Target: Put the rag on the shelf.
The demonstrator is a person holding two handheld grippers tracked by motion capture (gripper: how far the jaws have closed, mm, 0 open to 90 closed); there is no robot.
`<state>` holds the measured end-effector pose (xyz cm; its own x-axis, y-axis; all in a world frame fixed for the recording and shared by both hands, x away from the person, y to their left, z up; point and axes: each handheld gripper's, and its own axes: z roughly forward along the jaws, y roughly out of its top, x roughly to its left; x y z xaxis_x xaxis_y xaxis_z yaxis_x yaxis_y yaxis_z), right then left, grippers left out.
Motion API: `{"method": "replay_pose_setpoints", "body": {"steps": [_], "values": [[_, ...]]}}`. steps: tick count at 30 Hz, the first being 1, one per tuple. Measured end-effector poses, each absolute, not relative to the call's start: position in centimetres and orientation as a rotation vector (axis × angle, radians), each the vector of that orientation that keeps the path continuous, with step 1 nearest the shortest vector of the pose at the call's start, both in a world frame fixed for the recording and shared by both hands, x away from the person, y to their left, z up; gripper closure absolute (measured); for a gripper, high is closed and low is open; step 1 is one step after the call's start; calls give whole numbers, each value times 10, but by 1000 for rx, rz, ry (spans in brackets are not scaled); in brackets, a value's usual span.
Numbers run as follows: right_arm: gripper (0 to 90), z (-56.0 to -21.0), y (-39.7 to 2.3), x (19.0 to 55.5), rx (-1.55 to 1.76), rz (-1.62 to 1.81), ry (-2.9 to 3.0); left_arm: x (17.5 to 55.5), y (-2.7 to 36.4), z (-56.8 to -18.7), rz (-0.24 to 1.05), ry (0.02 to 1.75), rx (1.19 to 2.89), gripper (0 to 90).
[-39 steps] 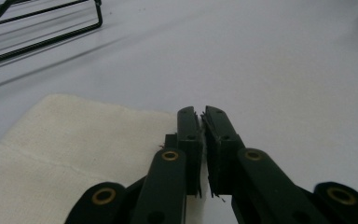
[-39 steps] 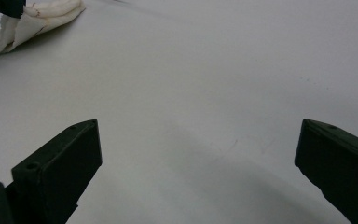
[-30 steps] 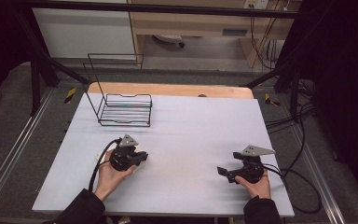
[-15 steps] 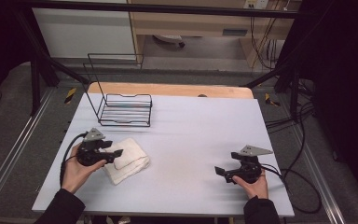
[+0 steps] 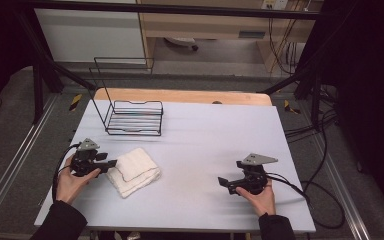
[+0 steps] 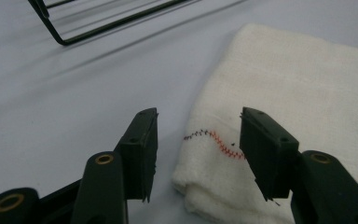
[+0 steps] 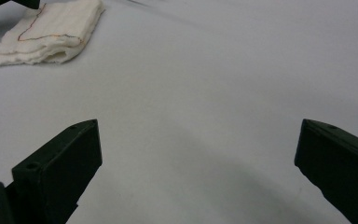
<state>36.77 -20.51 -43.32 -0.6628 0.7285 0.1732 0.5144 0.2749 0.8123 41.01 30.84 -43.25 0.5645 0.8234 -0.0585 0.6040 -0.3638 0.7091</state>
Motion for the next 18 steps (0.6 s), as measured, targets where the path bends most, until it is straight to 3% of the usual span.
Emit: {"method": "replay_pose_setpoints", "body": {"steps": [6, 9, 11, 18], "values": [[28, -426, -182, 371, 1132, 1360, 2281, 410, 312, -438, 356, 1173, 2122, 534], [46, -421, -157, 373, 1099, 1353, 2294, 410, 313, -439, 342, 1161, 2122, 629], [60, -421, -150, 374, 1093, 1350, 2301, 409, 313, -439, 332, 1156, 2121, 643], [177, -419, -92, 381, 1043, 1370, 2368, 408, 313, -440, 311, 1149, 2129, 731]]}}
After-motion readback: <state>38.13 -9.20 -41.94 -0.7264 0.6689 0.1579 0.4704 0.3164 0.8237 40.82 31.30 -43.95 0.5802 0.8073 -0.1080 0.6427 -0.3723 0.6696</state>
